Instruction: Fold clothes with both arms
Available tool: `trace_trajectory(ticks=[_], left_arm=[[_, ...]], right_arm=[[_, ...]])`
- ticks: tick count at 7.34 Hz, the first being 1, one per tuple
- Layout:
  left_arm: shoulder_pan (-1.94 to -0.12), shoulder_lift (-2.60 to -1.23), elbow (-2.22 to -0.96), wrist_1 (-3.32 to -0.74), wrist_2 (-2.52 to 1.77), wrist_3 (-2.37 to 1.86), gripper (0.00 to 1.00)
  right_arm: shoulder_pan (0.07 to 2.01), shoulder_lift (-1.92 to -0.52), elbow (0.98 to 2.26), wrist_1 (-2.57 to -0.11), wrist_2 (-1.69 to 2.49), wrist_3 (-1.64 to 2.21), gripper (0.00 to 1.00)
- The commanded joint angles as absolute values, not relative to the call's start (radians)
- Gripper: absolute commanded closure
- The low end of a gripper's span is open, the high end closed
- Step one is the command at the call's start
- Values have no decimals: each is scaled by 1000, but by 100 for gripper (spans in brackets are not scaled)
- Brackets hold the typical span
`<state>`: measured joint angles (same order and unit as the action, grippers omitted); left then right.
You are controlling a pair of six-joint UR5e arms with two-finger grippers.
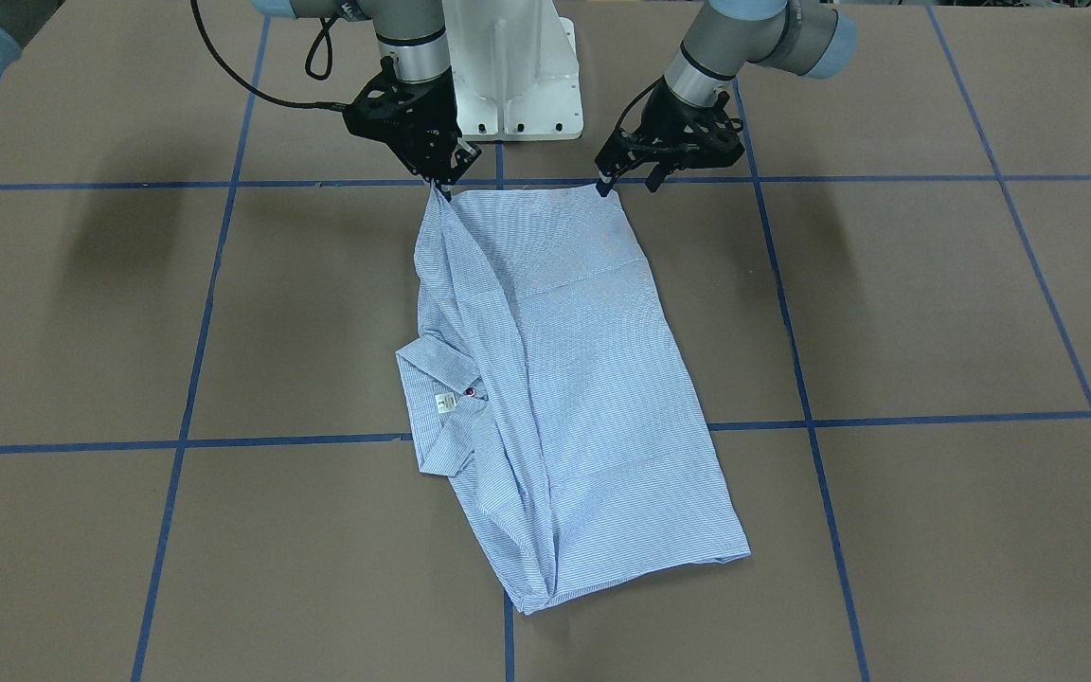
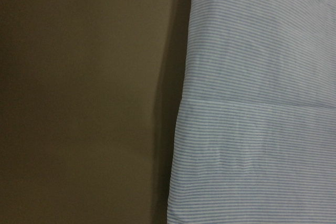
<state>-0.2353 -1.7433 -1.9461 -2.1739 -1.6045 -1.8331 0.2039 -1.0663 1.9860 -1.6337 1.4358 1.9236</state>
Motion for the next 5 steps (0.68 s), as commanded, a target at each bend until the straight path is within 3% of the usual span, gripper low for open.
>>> trace_trajectory(ticks=[1,5], left_arm=[[-213,-1778,-1914,-2175,-1588,-1867,24],[-213,-1773,-1911,-2175,-1589,-1868,26]], right_arm=[[204,-1066,1987,-1634,1436,1924,100],[204,-1066,1991,-1634,1436,1924,100]])
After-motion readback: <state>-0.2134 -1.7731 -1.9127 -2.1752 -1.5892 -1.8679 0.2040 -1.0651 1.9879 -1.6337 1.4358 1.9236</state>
